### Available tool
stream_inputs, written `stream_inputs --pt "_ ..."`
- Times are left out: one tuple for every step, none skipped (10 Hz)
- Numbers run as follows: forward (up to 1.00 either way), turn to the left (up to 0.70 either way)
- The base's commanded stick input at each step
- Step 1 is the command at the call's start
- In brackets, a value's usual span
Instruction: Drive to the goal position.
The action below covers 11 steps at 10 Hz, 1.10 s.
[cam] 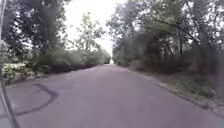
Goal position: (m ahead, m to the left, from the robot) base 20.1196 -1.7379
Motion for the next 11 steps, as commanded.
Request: stream_inputs --pt "0.70 0.00" --pt "0.70 0.00" --pt "0.70 0.00" --pt "0.70 0.00" --pt "0.70 0.00" --pt "0.70 0.00" --pt "0.70 0.00" --pt "0.70 0.01" --pt "0.70 0.01" --pt "0.70 0.02" --pt "0.70 0.03"
